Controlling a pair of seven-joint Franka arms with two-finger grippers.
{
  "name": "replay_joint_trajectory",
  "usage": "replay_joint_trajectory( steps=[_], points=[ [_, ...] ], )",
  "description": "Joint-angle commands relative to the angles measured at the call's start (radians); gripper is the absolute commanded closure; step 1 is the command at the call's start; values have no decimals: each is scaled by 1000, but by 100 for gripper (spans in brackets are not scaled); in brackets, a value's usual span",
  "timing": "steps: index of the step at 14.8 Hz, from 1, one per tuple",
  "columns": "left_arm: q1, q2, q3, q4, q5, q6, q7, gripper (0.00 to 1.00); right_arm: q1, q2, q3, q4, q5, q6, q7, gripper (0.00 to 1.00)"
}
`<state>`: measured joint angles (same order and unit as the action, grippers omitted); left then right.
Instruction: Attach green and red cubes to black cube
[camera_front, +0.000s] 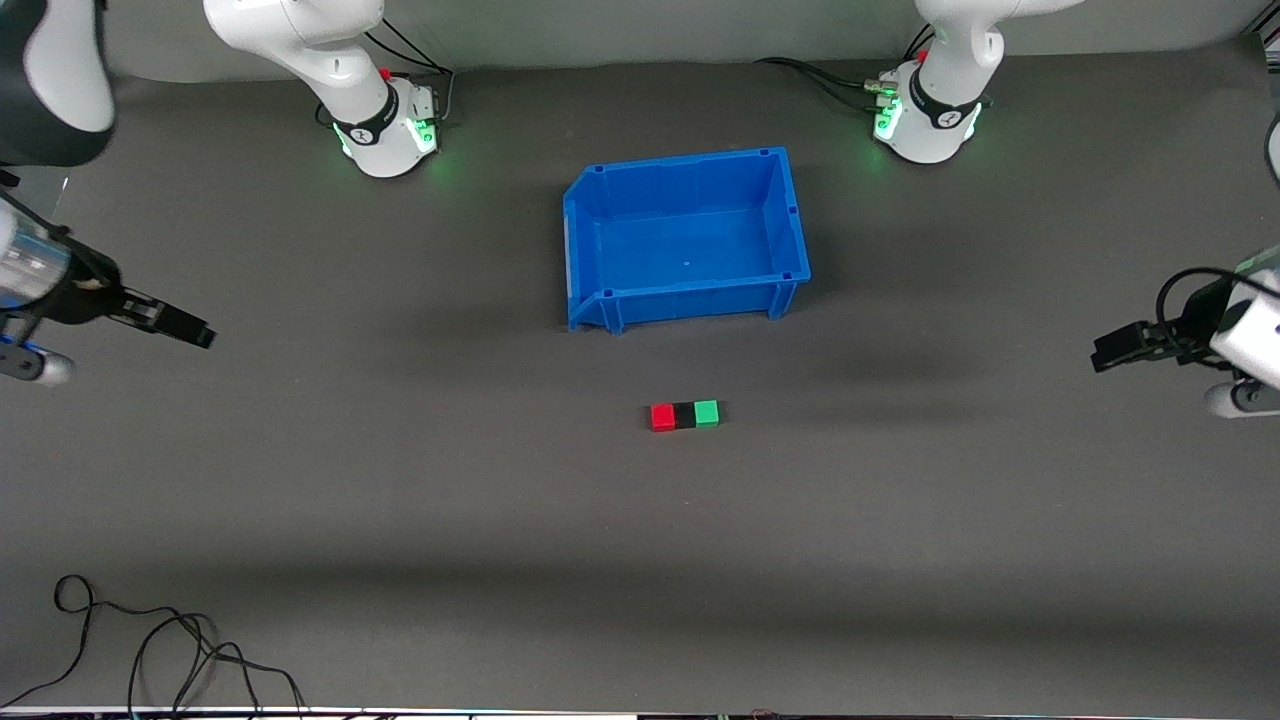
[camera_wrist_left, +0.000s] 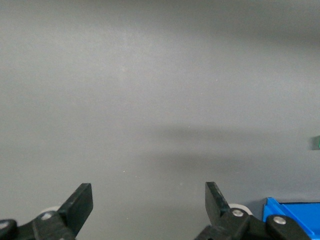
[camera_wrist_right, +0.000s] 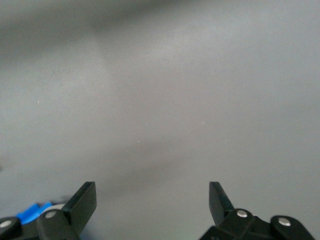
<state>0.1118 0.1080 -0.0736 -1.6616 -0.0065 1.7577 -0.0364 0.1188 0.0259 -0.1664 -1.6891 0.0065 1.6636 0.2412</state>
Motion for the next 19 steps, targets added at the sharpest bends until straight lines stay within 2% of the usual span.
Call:
replay_joint_trajectory(
  steps=[1, 5, 7, 16, 19],
  points=[
    [-6, -91, 0, -81, 11, 8, 20, 0, -22, -26, 16, -1, -20, -2, -165, 0],
    [-15, -158, -5, -185, 51, 60, 12, 0, -14, -26, 27, 61, -20, -57, -223, 0],
    [-18, -168, -8, -207, 52, 74, -3, 0, -13, -27, 25, 72, -20, -76, -322, 0],
    [-34, -149, -11, -188, 45, 51, -26, 0, -16, -20, 18, 75, -8, -113, -327, 0],
    [-37, -105, -11, -135, 45, 34, -23, 0, -16, -14, 16, 81, -3, -136, -327, 0]
  ],
)
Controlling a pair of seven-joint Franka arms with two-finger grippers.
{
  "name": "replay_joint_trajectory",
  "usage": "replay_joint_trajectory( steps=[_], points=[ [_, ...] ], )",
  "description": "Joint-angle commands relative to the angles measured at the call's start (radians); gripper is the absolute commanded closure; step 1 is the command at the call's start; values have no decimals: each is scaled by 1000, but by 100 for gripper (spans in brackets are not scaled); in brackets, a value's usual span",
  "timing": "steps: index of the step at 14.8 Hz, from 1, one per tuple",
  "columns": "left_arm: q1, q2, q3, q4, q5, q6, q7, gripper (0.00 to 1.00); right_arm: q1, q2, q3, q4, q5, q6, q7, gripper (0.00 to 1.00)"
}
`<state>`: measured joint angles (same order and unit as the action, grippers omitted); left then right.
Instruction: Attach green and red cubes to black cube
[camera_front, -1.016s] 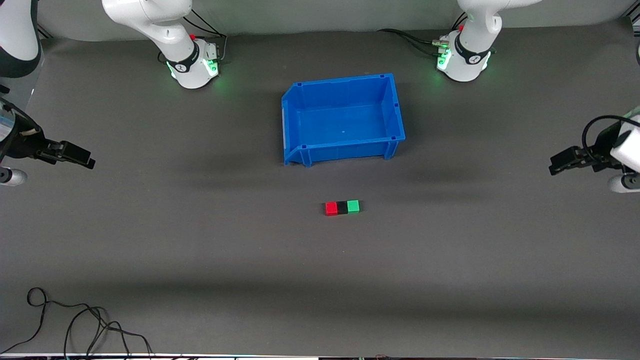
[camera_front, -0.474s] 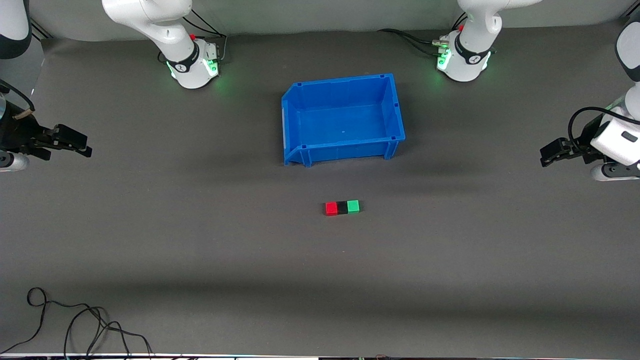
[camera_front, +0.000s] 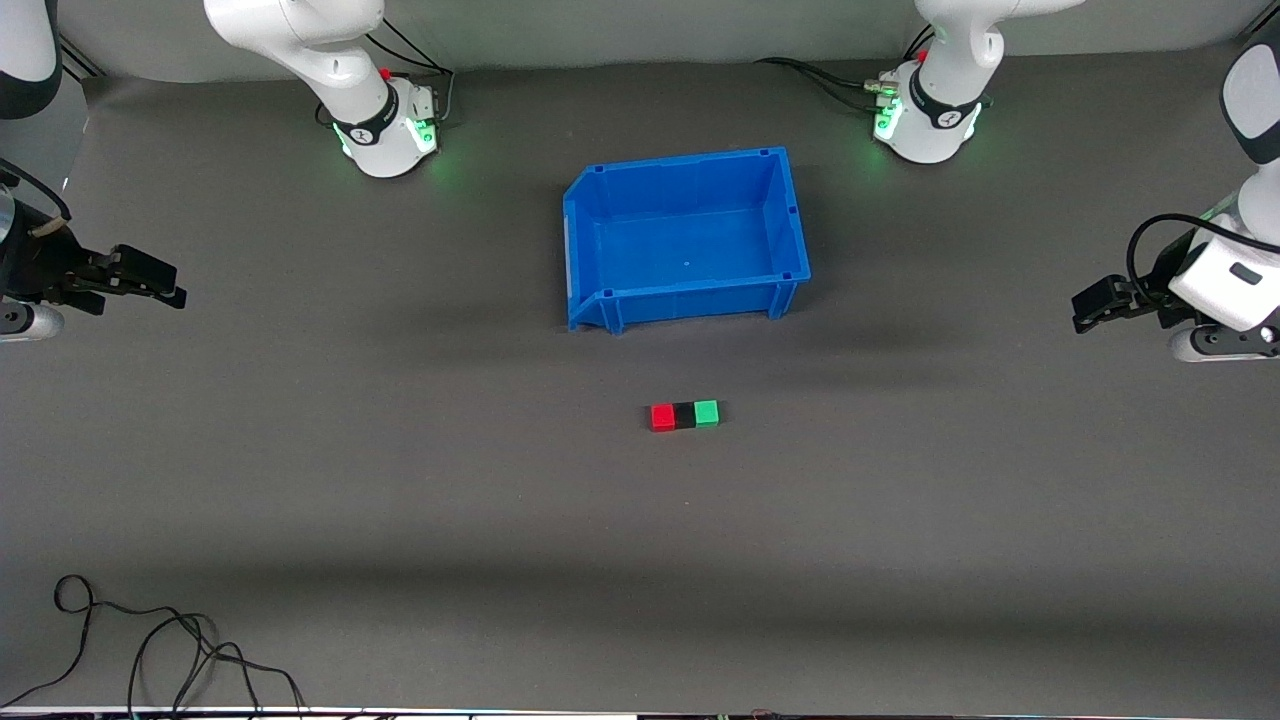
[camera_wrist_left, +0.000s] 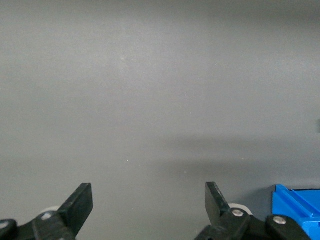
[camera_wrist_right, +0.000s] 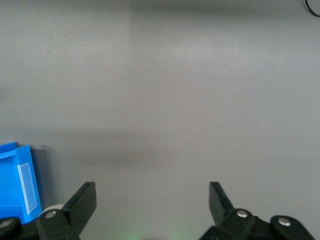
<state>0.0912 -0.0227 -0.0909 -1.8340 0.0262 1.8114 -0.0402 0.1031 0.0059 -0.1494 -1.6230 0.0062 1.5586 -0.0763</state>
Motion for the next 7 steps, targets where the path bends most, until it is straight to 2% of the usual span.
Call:
replay_joint_trajectory(
  steps=[1, 2, 7],
  points=[
    [-15, 39, 5, 62, 12, -49, -20, 0, 0, 8, -1, 18, -2, -32, -10, 0],
    [-13, 46, 7, 77, 12, -75, -17, 0, 0, 8, -1, 22, 0, -32, -10, 0],
    [-8, 40, 7, 75, 12, -43, -24, 0, 1, 5, 1, 22, 3, -32, 21, 0]
  ],
)
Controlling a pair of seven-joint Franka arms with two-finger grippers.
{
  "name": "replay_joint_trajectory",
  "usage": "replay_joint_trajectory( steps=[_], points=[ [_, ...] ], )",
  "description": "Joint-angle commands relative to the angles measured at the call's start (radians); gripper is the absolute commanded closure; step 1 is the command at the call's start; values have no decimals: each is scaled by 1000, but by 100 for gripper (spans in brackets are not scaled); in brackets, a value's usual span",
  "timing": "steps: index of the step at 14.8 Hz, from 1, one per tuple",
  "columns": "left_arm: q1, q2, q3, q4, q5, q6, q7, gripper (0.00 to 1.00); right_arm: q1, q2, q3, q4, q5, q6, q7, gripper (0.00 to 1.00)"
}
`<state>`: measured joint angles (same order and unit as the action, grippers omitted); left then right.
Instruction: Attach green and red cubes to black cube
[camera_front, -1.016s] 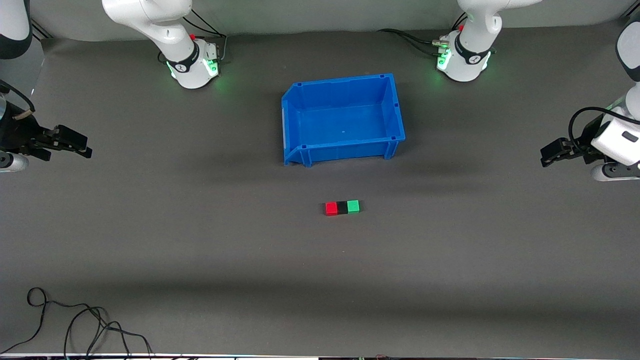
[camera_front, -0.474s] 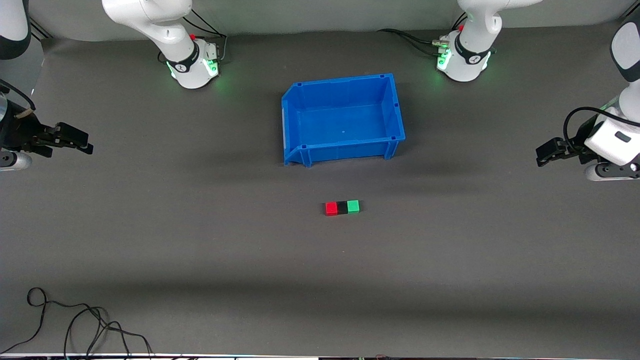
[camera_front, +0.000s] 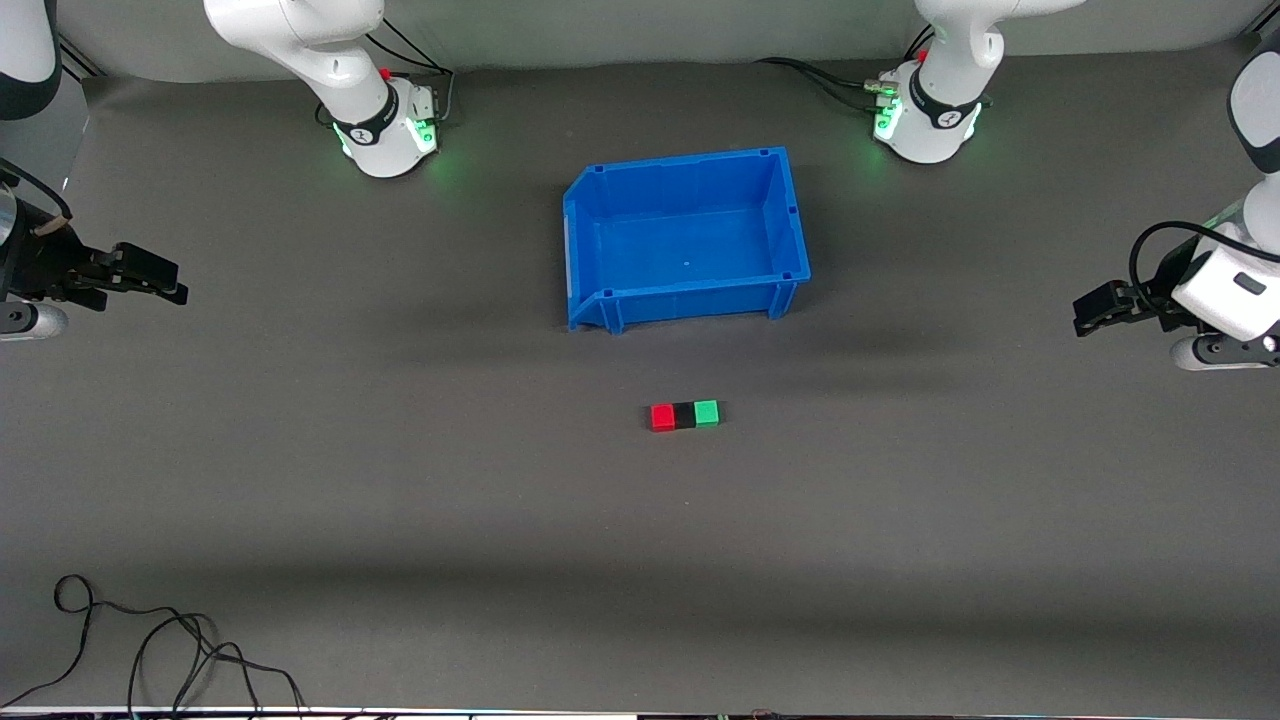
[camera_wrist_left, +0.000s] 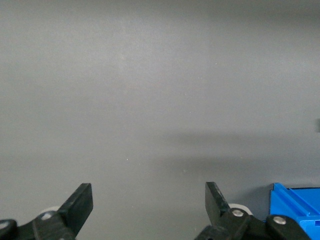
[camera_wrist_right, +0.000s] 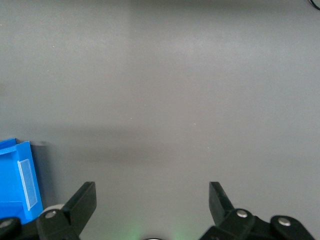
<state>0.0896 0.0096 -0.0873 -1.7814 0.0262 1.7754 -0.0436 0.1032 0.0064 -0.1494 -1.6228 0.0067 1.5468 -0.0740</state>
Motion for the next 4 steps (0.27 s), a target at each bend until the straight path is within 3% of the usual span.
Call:
replay_joint_trajectory(
  steps=[1, 4],
  points=[
    [-7, 7, 3, 20, 12, -7, -19, 0, 1, 4, 2, 21, 7, -21, 20, 0],
    [-8, 1, 3, 19, 12, -7, -19, 0, 1, 4, 2, 21, 13, -21, 20, 0]
  ],
)
